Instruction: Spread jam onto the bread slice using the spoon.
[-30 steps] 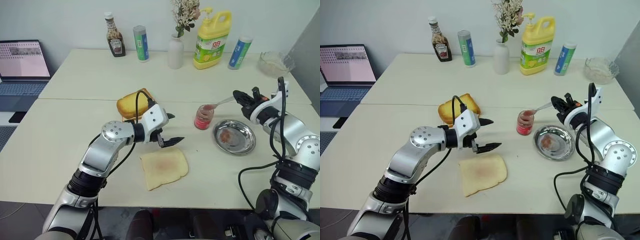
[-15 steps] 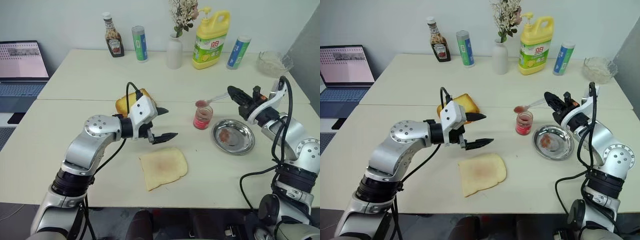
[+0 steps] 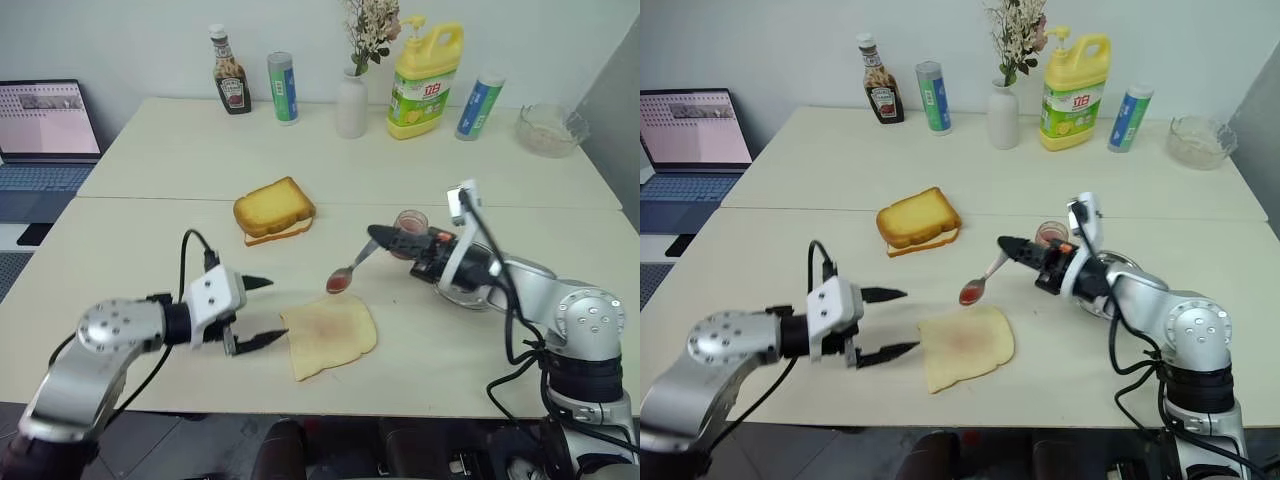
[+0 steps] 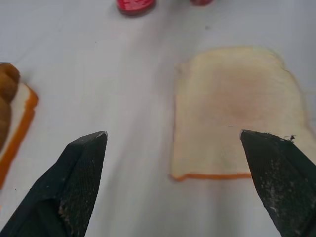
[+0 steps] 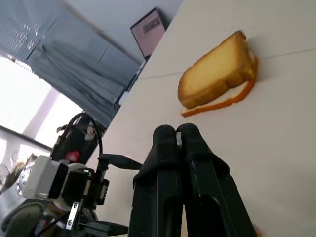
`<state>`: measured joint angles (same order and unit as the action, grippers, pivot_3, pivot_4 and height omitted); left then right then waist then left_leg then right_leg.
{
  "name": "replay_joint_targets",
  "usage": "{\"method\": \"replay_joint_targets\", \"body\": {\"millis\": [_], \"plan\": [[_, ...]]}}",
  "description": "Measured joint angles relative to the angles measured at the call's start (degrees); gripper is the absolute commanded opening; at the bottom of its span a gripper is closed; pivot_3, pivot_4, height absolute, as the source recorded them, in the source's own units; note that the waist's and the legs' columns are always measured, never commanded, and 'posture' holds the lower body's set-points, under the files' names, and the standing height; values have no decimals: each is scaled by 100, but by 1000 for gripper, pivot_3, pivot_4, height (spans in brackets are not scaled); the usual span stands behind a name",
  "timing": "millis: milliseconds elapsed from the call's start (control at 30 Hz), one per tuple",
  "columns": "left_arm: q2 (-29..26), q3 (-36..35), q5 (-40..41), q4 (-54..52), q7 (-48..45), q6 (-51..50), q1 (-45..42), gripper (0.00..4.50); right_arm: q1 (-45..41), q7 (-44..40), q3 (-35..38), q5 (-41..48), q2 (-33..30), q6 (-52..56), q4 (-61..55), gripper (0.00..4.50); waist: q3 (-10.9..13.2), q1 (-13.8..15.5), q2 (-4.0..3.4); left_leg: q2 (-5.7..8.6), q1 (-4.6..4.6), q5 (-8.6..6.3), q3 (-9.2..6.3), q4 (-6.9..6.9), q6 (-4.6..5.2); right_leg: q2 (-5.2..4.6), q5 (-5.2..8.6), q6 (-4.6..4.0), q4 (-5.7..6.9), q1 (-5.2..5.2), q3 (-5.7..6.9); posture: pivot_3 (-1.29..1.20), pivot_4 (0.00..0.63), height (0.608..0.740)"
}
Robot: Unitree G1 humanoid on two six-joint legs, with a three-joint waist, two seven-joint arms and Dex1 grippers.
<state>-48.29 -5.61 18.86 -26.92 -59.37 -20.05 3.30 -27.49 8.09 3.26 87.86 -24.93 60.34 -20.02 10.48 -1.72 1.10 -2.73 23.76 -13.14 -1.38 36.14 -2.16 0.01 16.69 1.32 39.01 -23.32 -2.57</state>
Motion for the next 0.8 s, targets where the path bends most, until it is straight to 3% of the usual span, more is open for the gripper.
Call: {"method": "replay_joint_targets", "body": {"millis": [133, 433, 667, 800], "plan": [[13, -55, -169, -152, 57, 422, 548, 4500, 142, -604, -365, -749, -98, -23, -111, 48, 0, 21, 0, 1, -1, 0, -6, 1, 0, 0, -1, -2, 2, 1, 3, 0, 150, 740], [182, -86, -473, 252, 372, 1067, 512, 4500, 164, -1779, -1150, -2718, -333, -438, -417, 48, 0, 2, 1, -2, -6, 0, 3, 4, 0, 7, -2, -4, 2, 0, 8, 0, 150, 740], [241, 128, -618, 325, 373, 1300, 482, 4500, 165, -2495, -1545, -3735, -354, -911, -742, 48, -1, 2, 1, -1, -6, 0, 2, 5, 0, 6, -3, -4, 3, 1, 9, 0, 150, 740], [250, 165, -644, 390, 381, 1310, 337, 4500, 234, -2927, -1546, -3835, -349, -1121, -872, 48, -1, 3, 2, -1, -6, 0, 1, 5, 0, 6, -3, -4, 4, 1, 11, 0, 150, 740]]}}
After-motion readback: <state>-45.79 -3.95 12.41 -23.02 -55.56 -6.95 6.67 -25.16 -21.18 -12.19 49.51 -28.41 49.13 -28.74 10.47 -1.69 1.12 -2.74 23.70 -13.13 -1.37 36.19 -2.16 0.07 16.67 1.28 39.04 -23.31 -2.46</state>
